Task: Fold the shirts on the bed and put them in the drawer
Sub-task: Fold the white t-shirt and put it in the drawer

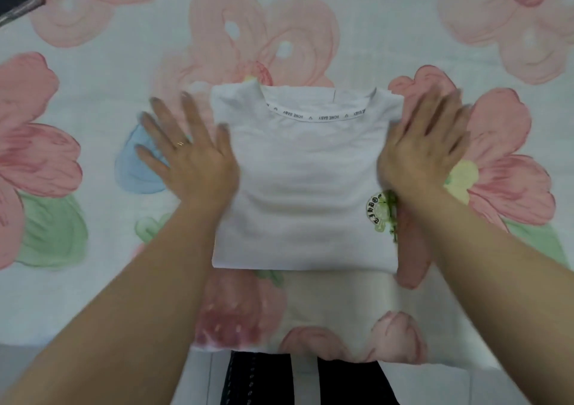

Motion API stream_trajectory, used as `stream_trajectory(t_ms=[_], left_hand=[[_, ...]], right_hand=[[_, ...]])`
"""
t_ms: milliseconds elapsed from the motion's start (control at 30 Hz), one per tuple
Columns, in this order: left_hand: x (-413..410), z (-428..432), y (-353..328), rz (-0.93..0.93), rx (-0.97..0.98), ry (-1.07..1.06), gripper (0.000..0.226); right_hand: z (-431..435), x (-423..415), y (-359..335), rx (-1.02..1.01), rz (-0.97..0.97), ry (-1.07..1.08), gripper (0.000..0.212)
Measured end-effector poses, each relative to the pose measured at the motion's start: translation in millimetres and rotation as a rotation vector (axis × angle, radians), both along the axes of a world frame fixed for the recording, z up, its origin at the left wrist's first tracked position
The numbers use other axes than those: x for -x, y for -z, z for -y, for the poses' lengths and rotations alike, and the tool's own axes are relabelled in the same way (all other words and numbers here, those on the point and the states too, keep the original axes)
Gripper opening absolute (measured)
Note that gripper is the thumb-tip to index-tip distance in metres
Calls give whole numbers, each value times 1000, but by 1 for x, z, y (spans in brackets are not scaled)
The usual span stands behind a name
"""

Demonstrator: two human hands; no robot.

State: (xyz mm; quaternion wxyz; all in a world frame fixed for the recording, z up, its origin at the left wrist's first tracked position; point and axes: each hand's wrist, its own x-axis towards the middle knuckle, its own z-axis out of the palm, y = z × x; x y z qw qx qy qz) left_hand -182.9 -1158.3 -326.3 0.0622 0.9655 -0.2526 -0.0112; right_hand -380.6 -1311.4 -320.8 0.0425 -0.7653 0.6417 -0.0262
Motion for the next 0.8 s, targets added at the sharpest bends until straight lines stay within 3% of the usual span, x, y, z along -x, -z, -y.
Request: stream_trajectory(t_ms=[33,100,167,233,400,533,633,733,800], left_hand=[[-9,0,-6,70,48,-9,60],[-2,5,-14,147,144,250,59],[24,12,-15,96,103,664,59],[36,20,-10,-44,-5,794,58],[-1,35,-1,-103,29,566,59],[6,18,-25,-270,394,28,82],[32,-1,-33,-433,230,-241,88],[39,-9,-38,-534,164,-327,88],[29,-5,-40,-712,254,-368,79]], right_hand=[[7,1,-5,67,57,-42,64],[-3,-3,-10,106,148,-355,62],[-29,-5,-5,10,103,-753,62],[-31,-7,0,-94,7,-869,60],[21,-15,-1,-91,54,-503,63],[6,0,-24,-158,534,-24,84],[-27,17,-26,-446,510,358,75],[-46,19,-24,-632,543,346,67],[-51,12,-31,-763,715,326,51]])
